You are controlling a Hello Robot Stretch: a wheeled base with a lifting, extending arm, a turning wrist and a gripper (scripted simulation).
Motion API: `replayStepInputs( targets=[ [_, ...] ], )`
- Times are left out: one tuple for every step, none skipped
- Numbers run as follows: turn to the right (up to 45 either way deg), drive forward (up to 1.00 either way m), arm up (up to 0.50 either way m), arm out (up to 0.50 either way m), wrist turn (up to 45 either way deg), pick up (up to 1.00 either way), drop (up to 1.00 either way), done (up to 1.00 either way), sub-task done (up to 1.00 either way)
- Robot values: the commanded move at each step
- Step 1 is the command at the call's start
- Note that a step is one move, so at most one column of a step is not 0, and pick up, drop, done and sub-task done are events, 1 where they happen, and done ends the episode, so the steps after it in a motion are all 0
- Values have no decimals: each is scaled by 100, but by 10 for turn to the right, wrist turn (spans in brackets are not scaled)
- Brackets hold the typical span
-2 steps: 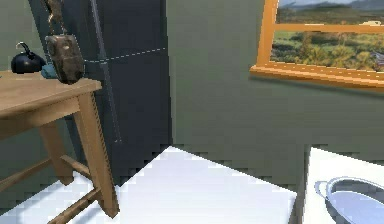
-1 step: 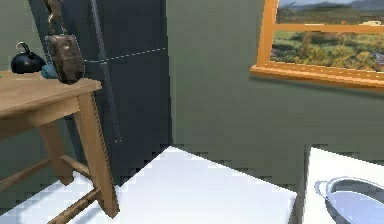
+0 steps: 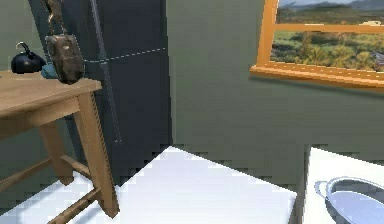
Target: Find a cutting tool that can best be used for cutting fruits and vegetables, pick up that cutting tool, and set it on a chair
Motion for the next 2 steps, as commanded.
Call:
replayStepInputs(
  targets=[
    [0, 0, 0, 0, -180, 0, 0, 0, 0],
    [0, 0, 0, -28, 0, 0, 0, 0, 0]
  ],
)
